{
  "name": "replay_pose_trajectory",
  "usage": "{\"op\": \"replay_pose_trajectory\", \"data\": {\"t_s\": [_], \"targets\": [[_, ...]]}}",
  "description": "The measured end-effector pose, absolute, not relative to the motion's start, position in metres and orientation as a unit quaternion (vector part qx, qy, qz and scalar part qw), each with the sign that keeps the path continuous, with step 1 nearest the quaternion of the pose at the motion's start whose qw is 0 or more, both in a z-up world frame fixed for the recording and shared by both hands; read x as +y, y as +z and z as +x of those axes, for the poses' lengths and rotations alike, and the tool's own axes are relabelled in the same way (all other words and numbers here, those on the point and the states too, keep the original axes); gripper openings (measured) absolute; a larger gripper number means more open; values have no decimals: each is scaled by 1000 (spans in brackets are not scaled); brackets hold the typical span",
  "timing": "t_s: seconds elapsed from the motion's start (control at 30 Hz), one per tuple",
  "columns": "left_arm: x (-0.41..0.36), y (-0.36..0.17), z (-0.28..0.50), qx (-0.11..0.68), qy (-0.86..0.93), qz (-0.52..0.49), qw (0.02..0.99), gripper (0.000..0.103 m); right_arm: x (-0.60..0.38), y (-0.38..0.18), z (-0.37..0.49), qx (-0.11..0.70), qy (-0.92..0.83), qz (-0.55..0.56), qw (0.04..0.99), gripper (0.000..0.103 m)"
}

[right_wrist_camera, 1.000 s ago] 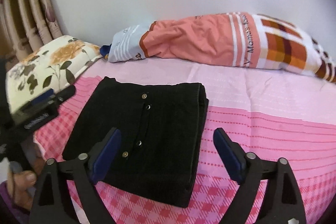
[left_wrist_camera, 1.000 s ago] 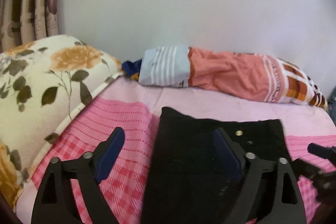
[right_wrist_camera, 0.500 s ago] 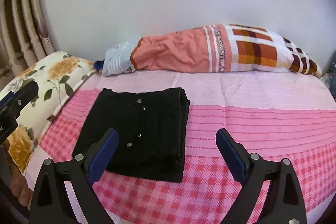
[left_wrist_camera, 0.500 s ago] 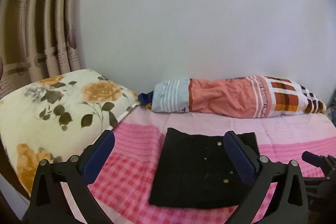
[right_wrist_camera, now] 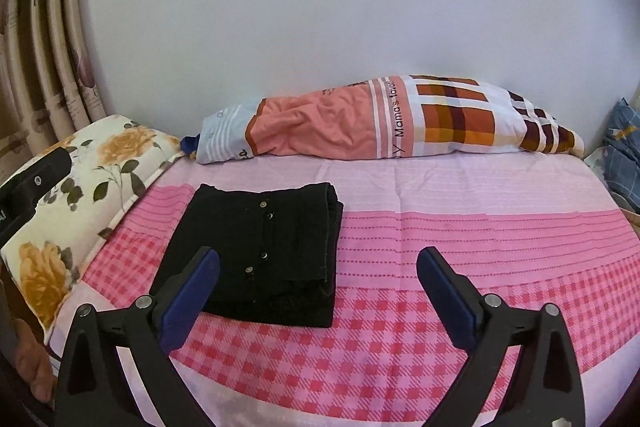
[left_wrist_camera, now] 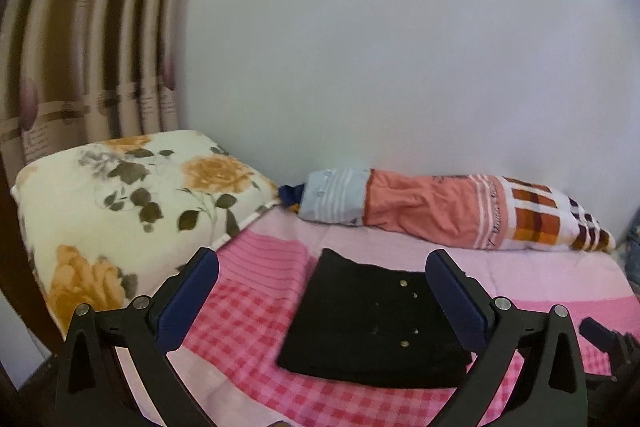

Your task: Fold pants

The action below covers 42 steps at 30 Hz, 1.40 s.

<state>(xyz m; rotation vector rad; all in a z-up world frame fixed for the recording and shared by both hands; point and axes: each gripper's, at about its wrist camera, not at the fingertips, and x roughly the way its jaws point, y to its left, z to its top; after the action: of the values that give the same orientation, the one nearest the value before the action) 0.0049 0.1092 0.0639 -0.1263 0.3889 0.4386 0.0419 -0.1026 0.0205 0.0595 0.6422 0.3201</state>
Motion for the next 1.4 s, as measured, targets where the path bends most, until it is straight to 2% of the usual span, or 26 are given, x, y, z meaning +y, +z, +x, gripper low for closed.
{"op": "replay_pose_trajectory", "data": {"t_s": [0.37, 0.8, 1.4], "targets": [[106, 58, 1, 204, 178, -50, 961, 103, -94, 20, 31, 311, 160, 12, 937, 99], [113, 17, 23, 245, 175, -40, 953, 103, -83, -1, 34, 332, 144, -5, 932, 99], [126, 2, 34, 257, 167, -46, 951, 103, -68, -12, 42, 348, 145, -26, 926, 99]]}}
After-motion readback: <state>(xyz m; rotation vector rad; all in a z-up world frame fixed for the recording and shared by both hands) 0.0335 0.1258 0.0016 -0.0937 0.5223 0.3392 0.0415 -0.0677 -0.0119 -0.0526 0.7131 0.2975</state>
